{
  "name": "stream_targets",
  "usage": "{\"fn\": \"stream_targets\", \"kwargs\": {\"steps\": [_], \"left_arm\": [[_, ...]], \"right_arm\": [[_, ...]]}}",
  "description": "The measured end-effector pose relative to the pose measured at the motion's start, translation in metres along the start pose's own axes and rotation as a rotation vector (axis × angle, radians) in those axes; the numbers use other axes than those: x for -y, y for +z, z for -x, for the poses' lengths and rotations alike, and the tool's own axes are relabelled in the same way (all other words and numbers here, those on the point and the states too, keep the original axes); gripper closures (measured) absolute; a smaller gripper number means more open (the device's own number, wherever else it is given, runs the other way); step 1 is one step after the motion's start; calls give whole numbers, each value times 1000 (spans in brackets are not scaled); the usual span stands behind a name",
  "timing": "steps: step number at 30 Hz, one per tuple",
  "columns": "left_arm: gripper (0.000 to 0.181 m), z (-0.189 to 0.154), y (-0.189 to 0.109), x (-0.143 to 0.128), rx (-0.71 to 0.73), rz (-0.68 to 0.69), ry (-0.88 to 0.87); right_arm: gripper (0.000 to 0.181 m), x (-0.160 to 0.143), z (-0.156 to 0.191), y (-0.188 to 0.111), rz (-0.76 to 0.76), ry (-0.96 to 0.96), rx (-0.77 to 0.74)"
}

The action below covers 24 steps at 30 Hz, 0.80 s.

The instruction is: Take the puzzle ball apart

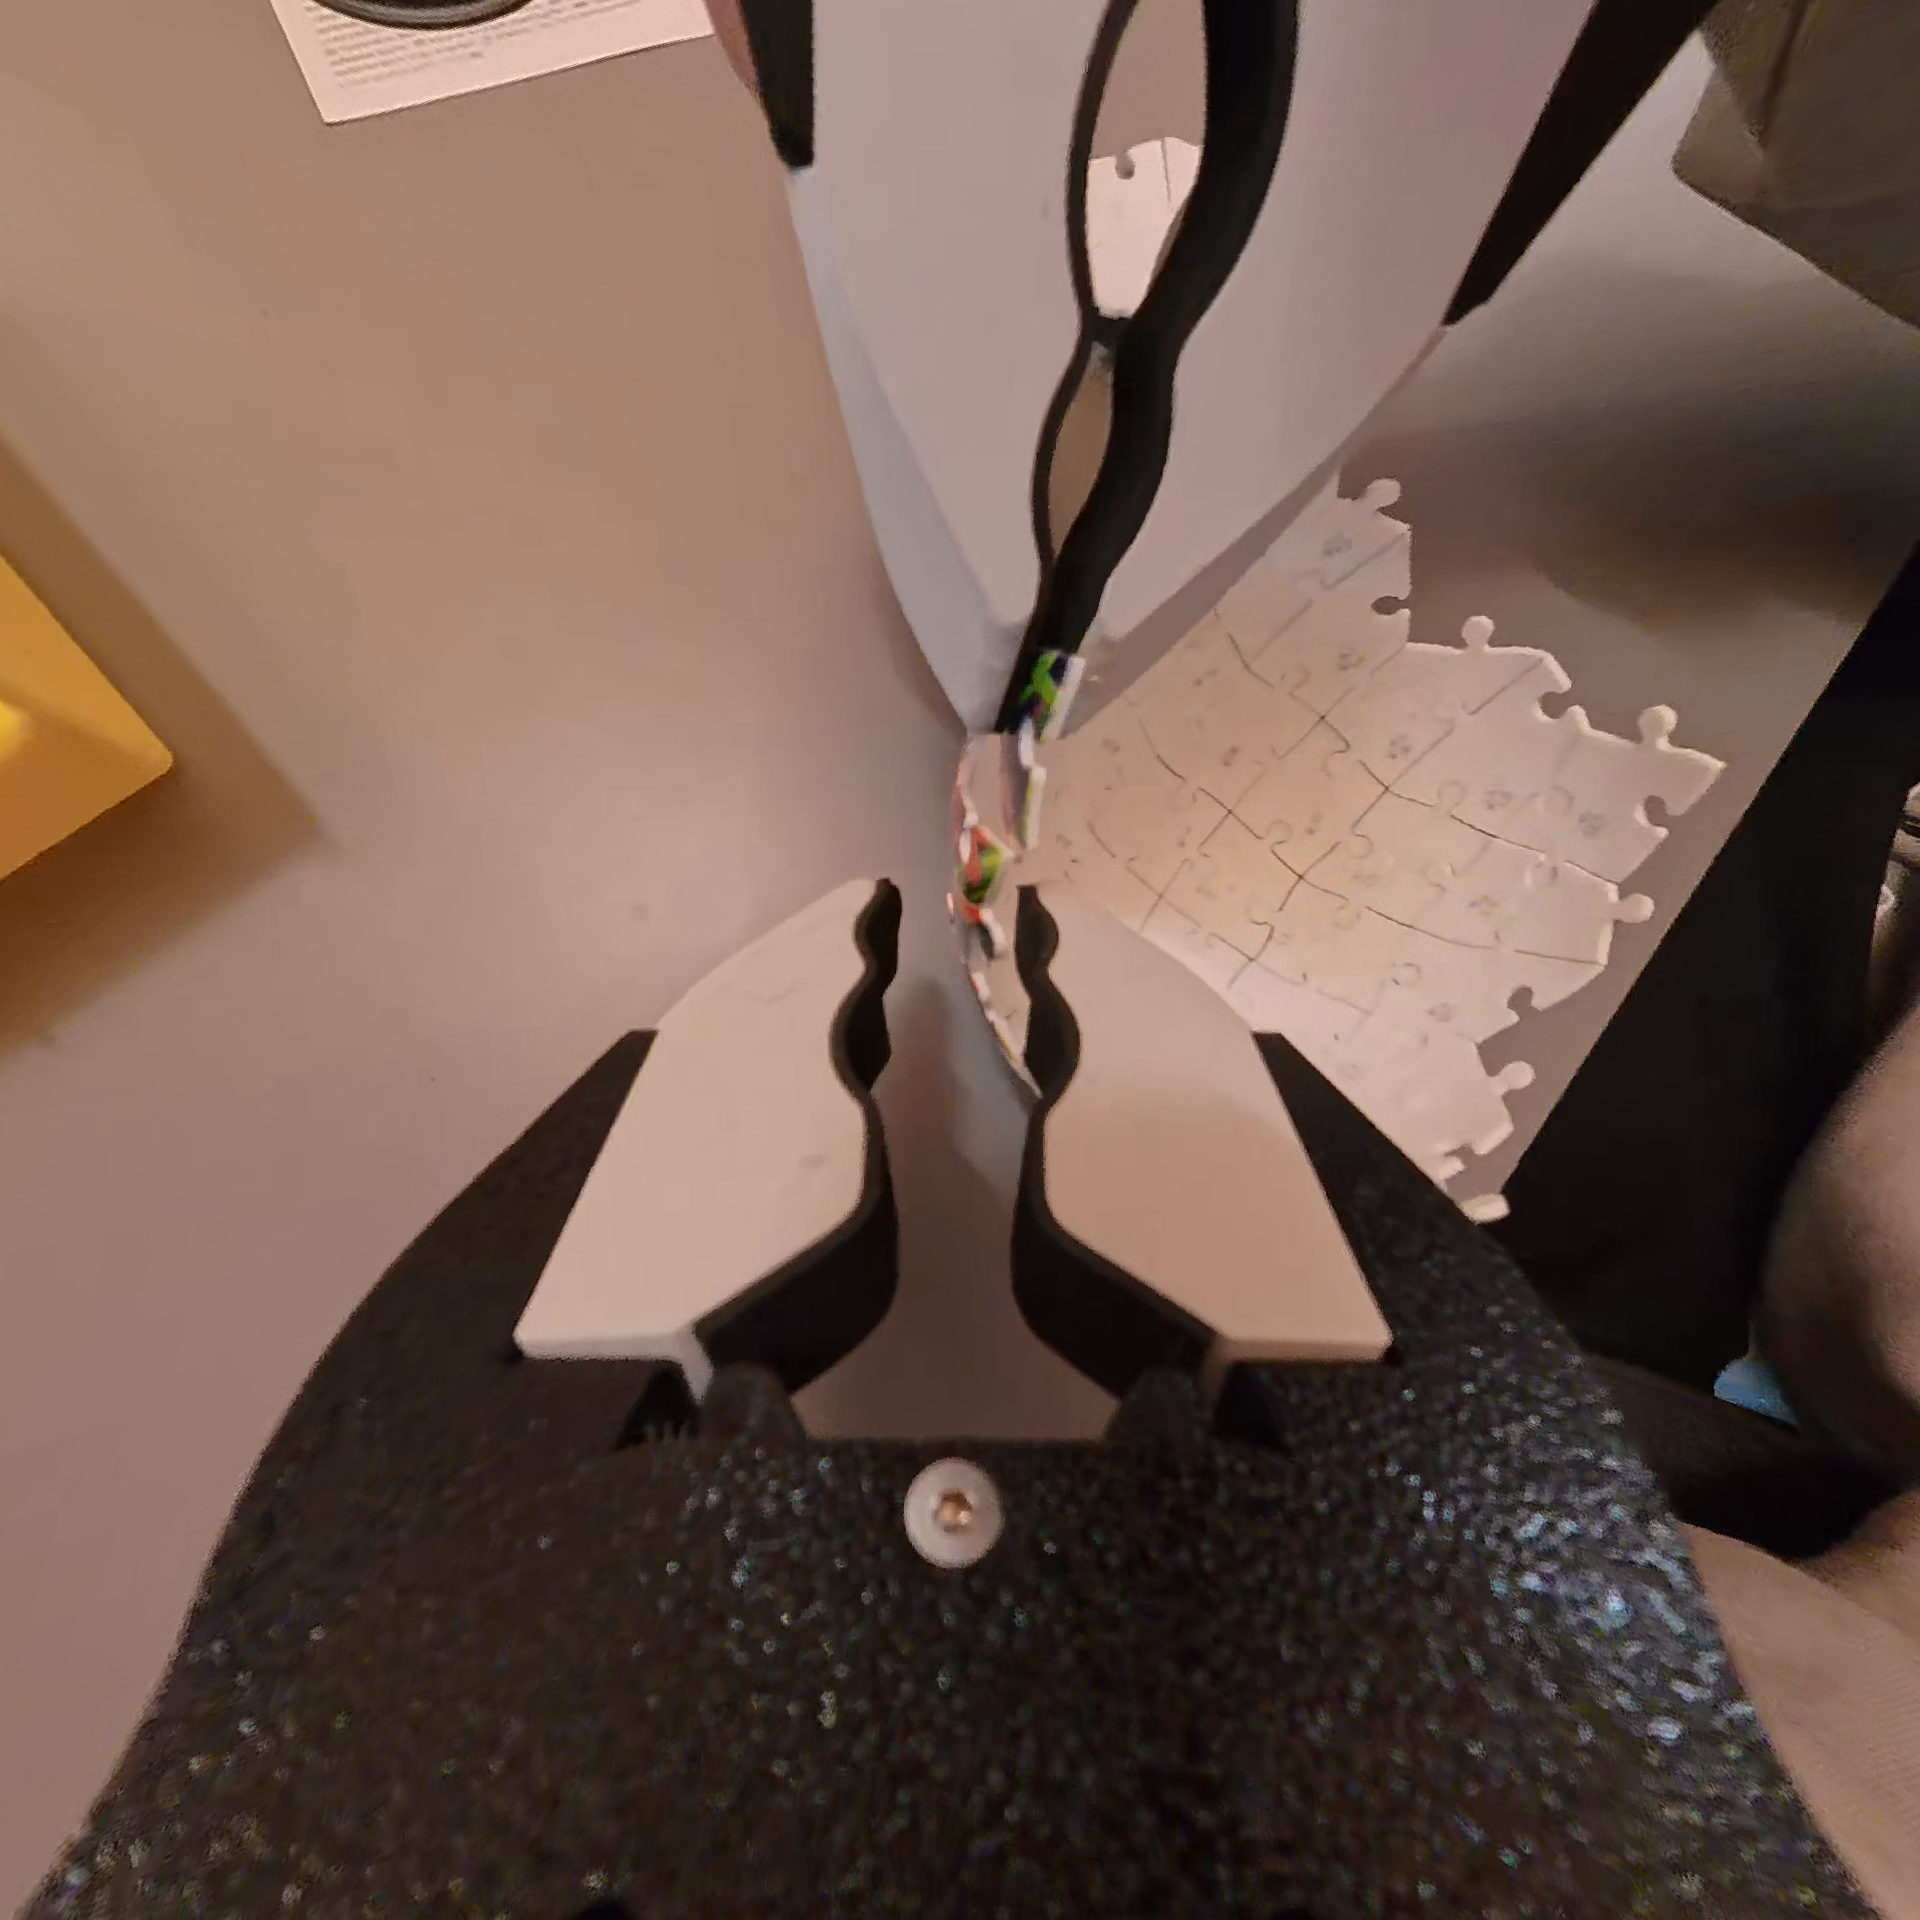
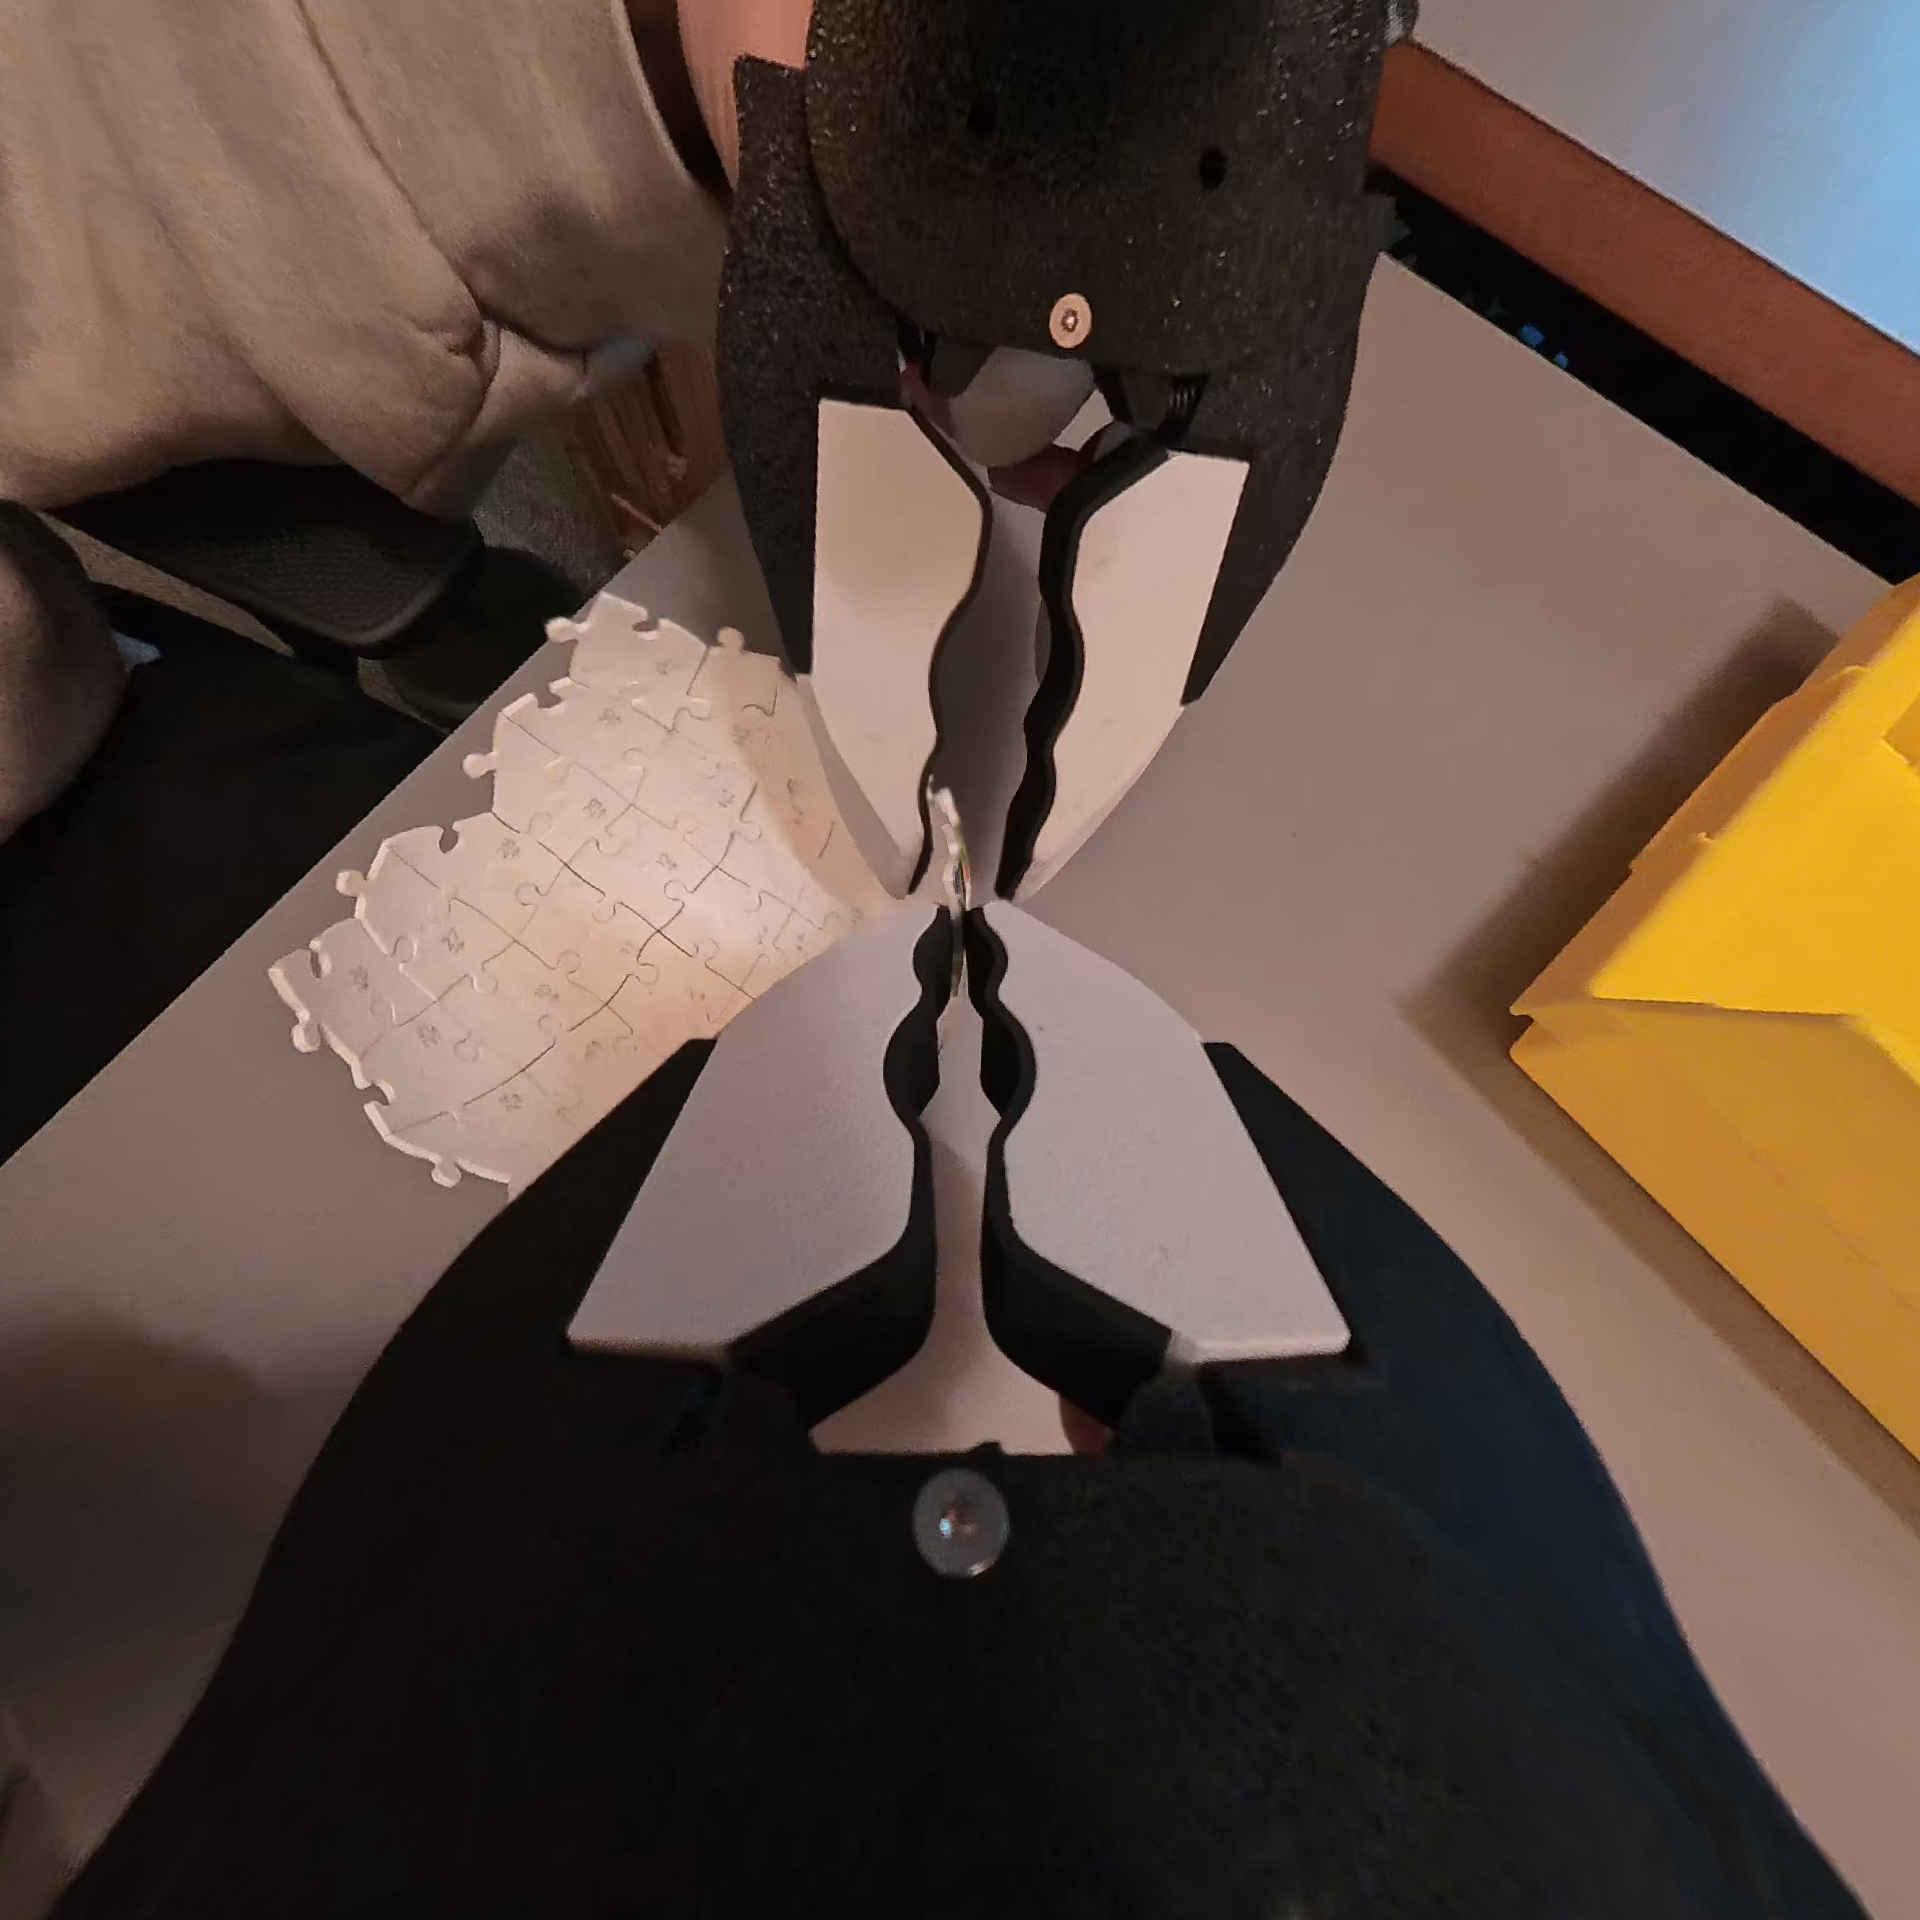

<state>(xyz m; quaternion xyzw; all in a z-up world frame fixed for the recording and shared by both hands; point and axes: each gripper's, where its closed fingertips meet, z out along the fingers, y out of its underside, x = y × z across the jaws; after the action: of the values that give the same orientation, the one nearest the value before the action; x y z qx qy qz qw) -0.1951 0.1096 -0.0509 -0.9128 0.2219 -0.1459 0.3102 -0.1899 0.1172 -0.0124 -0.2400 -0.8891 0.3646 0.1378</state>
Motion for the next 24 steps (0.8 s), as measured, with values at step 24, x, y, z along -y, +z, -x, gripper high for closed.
{"fn": "stream_targets", "kwargs": {"steps": [24], "left_arm": [[174,2,3,-2,-36,-22,-32]], "right_arm": [[179,1,-5,10,69,-116,-112]]}}
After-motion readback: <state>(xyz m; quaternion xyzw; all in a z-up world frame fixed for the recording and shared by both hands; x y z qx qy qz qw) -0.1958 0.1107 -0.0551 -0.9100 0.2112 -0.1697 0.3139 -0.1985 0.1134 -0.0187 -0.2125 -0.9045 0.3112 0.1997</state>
